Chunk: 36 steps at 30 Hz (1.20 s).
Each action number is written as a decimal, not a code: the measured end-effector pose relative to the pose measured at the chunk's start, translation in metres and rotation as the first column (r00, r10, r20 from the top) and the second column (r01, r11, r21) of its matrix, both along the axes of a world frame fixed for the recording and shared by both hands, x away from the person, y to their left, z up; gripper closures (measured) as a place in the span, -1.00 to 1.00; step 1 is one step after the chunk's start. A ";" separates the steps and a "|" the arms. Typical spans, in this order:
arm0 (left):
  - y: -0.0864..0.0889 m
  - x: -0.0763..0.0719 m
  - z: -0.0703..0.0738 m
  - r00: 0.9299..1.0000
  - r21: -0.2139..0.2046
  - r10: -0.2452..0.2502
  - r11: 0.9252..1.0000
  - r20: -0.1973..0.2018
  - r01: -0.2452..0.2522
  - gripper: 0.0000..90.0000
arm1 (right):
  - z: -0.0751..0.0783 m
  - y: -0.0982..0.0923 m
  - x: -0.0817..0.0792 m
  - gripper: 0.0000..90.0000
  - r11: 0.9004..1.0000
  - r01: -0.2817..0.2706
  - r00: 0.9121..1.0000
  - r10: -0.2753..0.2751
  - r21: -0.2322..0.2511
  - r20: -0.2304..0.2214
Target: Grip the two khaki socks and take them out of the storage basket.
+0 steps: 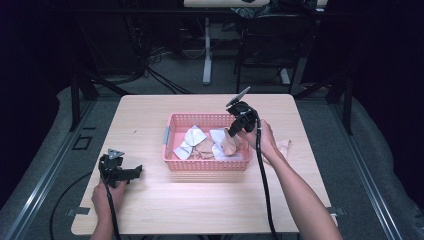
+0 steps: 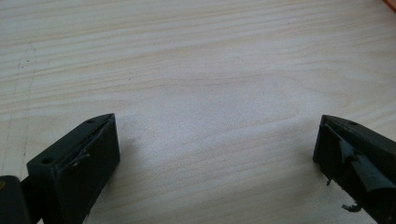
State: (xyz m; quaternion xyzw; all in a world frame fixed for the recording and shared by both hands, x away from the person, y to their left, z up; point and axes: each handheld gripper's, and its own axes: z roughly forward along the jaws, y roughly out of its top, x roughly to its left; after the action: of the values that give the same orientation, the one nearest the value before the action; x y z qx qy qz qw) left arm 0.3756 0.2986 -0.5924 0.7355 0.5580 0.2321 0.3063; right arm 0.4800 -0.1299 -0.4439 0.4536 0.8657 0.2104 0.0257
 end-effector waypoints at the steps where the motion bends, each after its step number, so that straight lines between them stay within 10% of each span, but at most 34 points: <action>1: 0.000 0.000 0.000 1.000 0.000 0.001 1.000 0.000 -0.001 -0.99 | 0.001 -0.001 0.000 0.94 1.000 -0.001 1.000 0.001 0.009 0.003; 36: 0.000 0.000 0.000 1.000 0.000 0.001 1.000 0.000 -0.001 -0.99 | 0.109 -0.047 -0.022 0.94 0.998 0.019 0.989 -0.028 0.061 0.142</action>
State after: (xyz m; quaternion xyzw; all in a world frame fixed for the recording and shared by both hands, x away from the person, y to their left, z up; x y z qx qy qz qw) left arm 0.3755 0.2985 -0.5925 0.7353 0.5582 0.2323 0.3064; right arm 0.4583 -0.1772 -0.3346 0.4481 0.8496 0.2675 0.0768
